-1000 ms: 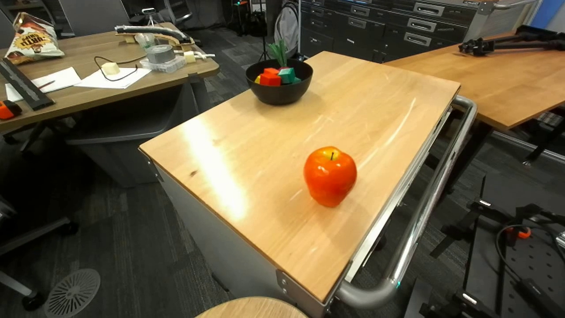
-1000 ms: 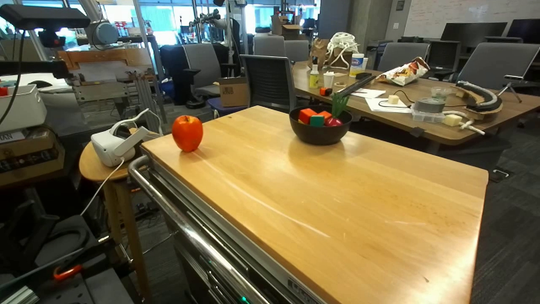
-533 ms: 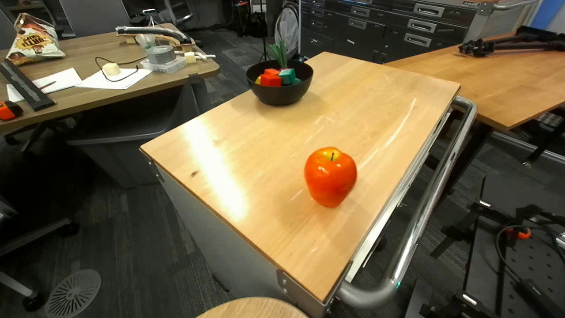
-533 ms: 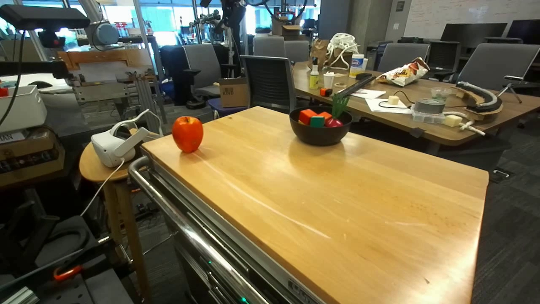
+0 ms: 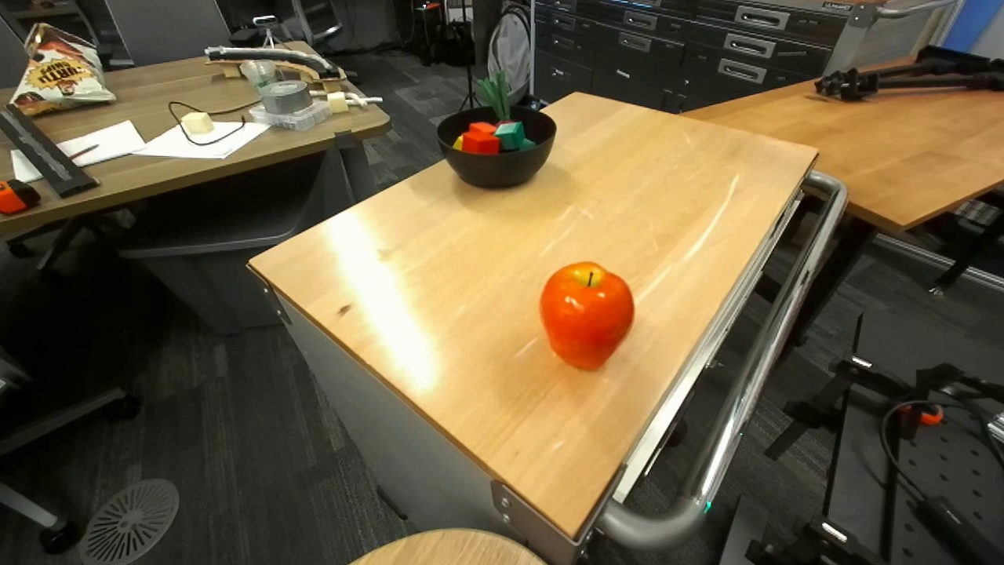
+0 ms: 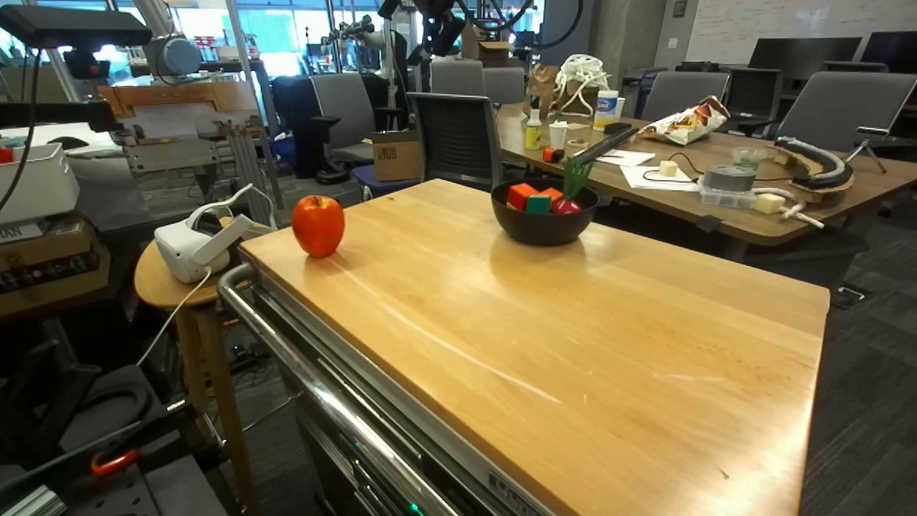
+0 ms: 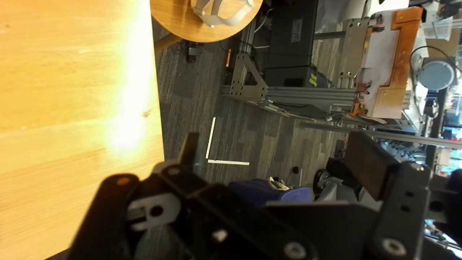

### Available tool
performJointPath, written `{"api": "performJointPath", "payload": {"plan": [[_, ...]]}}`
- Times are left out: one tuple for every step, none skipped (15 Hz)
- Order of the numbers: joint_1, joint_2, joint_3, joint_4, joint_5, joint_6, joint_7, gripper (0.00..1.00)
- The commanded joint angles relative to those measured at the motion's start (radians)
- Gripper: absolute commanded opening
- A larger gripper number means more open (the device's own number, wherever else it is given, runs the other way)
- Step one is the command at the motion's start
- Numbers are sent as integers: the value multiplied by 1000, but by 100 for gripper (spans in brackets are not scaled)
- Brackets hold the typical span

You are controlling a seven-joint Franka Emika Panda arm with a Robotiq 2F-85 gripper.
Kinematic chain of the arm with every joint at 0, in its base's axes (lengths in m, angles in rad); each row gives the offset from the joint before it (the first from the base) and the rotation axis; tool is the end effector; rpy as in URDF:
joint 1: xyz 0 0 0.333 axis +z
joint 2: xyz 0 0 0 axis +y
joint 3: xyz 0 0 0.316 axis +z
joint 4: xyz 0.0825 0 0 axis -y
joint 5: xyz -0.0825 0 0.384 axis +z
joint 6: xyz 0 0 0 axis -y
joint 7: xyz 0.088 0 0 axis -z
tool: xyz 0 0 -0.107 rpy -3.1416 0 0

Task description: Place the toys in the black bowl then put the apple at the left back corner of the trolley

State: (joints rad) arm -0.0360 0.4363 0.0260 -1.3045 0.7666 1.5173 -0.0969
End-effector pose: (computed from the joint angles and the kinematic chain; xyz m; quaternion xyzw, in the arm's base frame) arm 0.6690 0.0671 0.5087 -0.9197 -0.0177 0.0827 0.3835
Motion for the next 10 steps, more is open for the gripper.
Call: {"api": "performJointPath", "payload": {"plan": [[24, -21, -19, -26, -56, 112, 74, 100], [21, -20, -22, -26, -72, 142, 80, 100], [15, -26, -26, -35, -96, 189, 89, 100], [9, -30, -31, -44, -117, 233, 99, 100], [1, -37, -38, -56, -135, 273, 112, 100], [-3, -47, -44, -72, -151, 315, 134, 100], [-16, 1, -14, -17, -134, 244, 102, 100], [-21, 2, -15, -19, -137, 252, 104, 100], [-25, 4, -13, -19, -137, 251, 103, 100], [-26, 7, -12, -19, -136, 251, 103, 100]]}}
